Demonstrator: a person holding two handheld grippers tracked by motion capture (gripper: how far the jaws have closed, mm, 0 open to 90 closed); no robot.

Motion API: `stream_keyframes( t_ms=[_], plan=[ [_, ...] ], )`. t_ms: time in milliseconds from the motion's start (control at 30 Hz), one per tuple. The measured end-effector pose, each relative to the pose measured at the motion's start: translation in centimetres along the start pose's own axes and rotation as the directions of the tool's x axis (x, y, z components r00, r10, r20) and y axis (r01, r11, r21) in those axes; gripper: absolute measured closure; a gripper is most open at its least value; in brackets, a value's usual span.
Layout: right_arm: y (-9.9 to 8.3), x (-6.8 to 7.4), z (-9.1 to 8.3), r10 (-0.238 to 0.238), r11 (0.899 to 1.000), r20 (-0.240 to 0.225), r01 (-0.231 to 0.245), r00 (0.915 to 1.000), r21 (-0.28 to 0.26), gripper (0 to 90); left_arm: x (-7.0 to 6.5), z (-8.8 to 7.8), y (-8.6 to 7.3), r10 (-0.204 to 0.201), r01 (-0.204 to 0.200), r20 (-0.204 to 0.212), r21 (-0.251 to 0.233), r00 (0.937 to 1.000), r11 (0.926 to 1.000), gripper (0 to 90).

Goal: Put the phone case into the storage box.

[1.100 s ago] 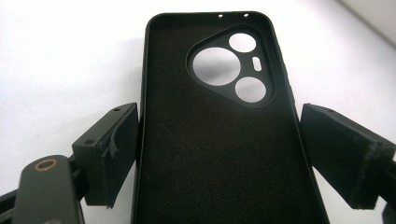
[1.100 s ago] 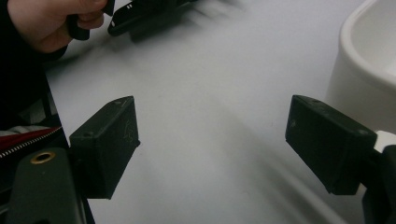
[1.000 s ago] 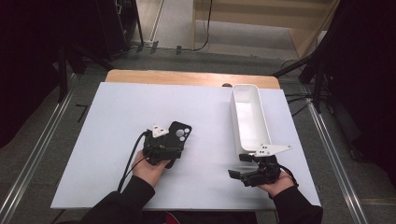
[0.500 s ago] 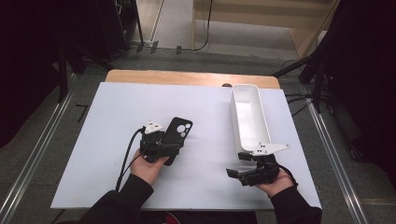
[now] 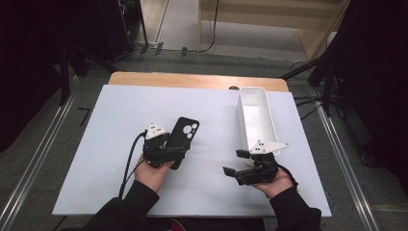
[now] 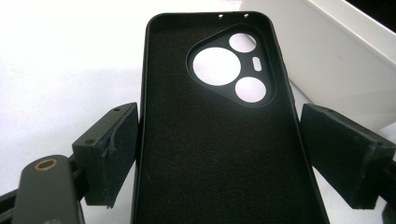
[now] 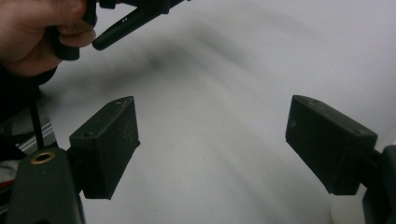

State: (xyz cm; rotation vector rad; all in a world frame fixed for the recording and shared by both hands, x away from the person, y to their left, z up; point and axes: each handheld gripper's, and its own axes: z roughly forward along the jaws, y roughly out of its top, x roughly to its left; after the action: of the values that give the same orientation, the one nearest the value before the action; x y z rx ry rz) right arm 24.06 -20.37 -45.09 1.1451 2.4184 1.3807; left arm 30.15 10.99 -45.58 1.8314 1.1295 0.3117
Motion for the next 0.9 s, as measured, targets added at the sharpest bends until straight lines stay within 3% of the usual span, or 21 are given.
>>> stream_keyframes(
  t_ms=[200,367,567,900],
  plan=[
    [1.1,0.2,0.6,-0.004,1.0,0.008,0.004,1.0,0.004,15.5,-0.3,0.1,-0.1,0.009,-0.009,0.004,-0.005,1.0,1.0,13.6],
    [2.0,0.0,1.2,0.026,0.999,0.004,-0.026,0.9997,0.021,15.6,-0.4,0.2,-0.3,0.016,-0.016,0.002,-0.015,0.9999,0.9997,13.6],
    [2.9,0.0,1.6,0.04,0.999,0.011,-0.04,0.9991,0.018,15.6,-0.6,0.2,-0.6,0.022,-0.021,0.003,-0.066,0.9998,0.9976,13.6],
    [4.1,-0.4,2.0,0.083,0.996,0.012,-0.083,0.9965,0.018,18.5,-0.6,0.4,-0.9,0.034,-0.035,-0.015,-0.085,0.9993,0.9958,13.6]
  ],
)
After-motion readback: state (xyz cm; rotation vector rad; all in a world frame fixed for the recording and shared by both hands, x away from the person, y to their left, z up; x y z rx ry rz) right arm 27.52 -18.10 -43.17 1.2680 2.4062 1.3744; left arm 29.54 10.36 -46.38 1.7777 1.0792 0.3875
